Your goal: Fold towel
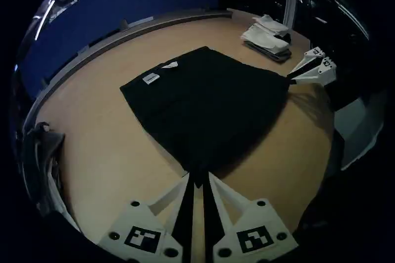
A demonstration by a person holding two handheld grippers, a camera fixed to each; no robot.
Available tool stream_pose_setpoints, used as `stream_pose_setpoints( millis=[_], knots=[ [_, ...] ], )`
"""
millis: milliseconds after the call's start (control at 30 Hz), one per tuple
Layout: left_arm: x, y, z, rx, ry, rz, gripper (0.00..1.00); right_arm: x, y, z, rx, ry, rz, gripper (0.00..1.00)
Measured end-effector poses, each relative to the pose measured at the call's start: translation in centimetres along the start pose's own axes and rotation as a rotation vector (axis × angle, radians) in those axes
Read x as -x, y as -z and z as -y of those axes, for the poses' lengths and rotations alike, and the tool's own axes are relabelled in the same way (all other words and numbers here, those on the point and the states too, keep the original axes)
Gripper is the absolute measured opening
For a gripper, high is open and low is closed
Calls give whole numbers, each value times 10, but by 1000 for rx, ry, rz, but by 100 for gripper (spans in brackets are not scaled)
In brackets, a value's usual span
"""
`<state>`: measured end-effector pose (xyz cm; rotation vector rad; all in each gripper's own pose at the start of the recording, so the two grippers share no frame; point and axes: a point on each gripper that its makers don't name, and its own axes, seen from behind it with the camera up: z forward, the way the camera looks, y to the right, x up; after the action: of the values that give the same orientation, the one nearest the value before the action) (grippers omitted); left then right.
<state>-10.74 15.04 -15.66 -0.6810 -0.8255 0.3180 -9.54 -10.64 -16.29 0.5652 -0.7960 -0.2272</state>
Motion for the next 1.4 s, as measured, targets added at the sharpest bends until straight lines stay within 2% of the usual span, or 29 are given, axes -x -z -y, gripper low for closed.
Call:
stream_pose_setpoints(
  millis=[667, 1067, 1400],
  knots=[
    [-39, 40, -2, -4, 81, -35, 11, -37, 50, -5, 23, -6, -59, 10],
    [-74, 67, 1, -14, 124, -74, 11, -58, 77, -9, 35, -29, -96, 10],
    [-80, 79, -3, -18, 153, -67, 11, -71, 95, -10, 40, -34, -114, 10]
  ],
)
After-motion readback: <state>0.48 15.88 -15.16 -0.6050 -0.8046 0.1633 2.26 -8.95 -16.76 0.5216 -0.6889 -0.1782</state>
